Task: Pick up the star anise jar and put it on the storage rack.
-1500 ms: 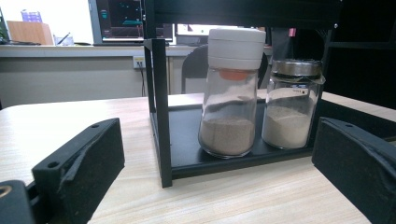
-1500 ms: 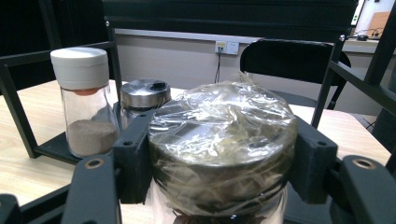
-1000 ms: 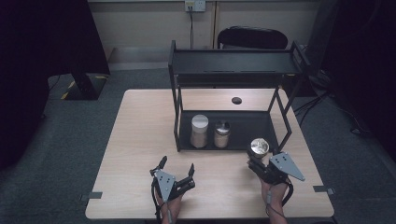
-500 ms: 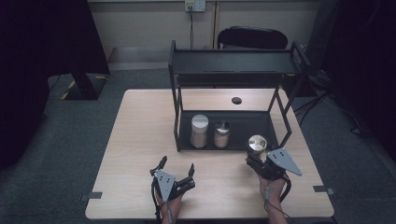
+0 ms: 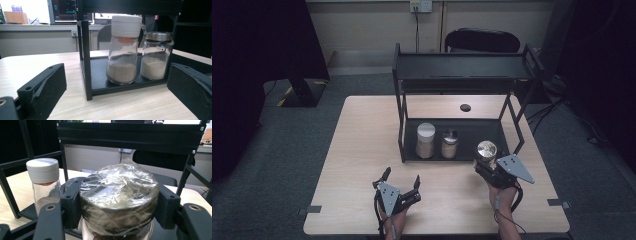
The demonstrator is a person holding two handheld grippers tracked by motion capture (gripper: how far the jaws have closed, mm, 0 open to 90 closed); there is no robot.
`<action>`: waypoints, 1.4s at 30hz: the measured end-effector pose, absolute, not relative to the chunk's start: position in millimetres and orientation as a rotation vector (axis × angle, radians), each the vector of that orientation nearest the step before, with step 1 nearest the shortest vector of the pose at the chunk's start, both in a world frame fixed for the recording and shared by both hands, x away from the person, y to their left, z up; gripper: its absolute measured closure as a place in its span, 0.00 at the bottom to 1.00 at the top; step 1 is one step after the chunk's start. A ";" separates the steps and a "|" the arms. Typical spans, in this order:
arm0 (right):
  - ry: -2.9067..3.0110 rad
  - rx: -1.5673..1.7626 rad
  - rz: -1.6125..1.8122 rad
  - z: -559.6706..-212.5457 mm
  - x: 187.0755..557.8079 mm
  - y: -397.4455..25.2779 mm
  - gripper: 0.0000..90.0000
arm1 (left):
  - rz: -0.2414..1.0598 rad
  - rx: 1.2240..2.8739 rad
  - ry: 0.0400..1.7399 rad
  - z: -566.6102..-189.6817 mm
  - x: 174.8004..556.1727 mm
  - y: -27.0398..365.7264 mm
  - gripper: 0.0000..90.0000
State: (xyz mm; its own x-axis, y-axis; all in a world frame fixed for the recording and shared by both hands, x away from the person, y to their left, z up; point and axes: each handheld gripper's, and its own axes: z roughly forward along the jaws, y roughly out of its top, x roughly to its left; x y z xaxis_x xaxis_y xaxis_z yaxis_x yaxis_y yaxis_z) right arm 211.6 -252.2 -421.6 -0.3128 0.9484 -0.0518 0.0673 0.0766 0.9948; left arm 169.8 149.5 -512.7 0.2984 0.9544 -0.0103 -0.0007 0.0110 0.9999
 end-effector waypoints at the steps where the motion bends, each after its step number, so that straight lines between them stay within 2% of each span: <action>1: 1.529 1.051 1.350 -421.5 212.2 -252.1 0.39 | 0.977 1.328 0.987 -512.8 169.7 149.5 0.02; 42: 1.556 1.036 1.331 -420.0 260.3 -242.4 0.39 | 0.974 1.332 0.984 -512.5 170.0 150.1 0.02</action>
